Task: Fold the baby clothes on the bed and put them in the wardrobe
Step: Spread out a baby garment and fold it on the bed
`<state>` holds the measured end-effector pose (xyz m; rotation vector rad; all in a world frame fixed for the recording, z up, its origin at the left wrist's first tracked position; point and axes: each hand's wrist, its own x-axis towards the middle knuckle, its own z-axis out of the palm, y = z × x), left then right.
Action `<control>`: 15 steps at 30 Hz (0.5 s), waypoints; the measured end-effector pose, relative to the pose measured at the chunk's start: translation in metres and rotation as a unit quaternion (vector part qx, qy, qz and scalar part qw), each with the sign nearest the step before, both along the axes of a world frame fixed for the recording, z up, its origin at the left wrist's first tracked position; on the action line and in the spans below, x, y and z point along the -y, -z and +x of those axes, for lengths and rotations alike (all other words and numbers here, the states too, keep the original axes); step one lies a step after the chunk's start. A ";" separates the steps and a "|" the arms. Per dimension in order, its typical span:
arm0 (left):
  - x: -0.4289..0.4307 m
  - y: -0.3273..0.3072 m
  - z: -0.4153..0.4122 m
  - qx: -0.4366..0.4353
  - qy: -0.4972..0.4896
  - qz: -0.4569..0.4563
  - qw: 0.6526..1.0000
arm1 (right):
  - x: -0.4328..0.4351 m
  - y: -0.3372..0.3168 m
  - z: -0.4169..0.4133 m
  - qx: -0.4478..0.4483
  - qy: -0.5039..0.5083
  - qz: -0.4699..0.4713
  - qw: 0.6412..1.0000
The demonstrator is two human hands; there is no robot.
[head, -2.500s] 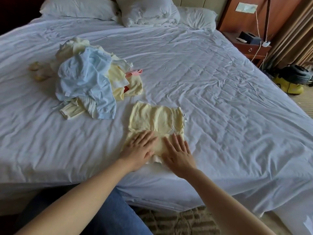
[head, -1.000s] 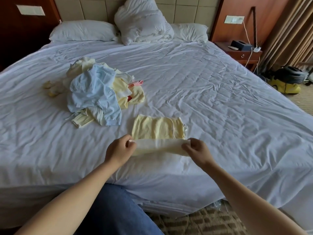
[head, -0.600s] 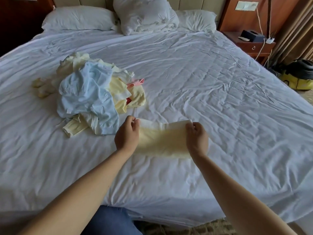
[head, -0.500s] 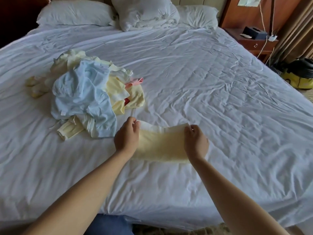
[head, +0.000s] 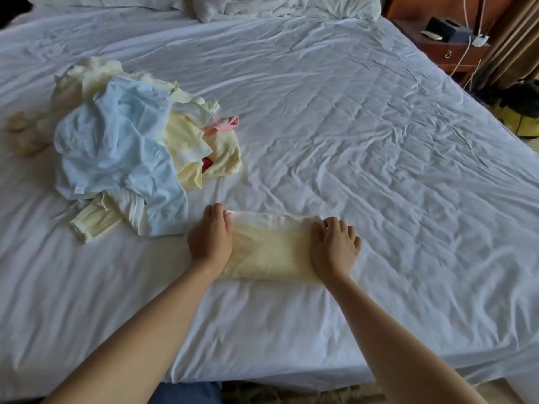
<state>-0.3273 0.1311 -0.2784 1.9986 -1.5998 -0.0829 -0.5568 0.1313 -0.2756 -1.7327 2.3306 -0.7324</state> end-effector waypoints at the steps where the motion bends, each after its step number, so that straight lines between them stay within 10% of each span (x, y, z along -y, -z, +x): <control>1: 0.000 -0.003 0.000 -0.010 -0.006 0.000 1.000 | 0.000 -0.003 -0.001 0.011 -0.002 0.008 1.000; 7: -0.028 -0.020 -0.015 -0.005 0.174 -0.121 0.977 | -0.023 -0.021 0.003 -0.002 -0.161 -0.107 0.981; 10: -0.040 -0.008 -0.030 0.084 0.288 -0.018 0.954 | -0.033 -0.017 0.016 -0.052 -0.270 -0.048 0.960; 15: -0.044 0.015 -0.025 0.172 0.202 0.068 0.962 | -0.040 0.002 0.005 -0.087 -0.282 0.045 0.954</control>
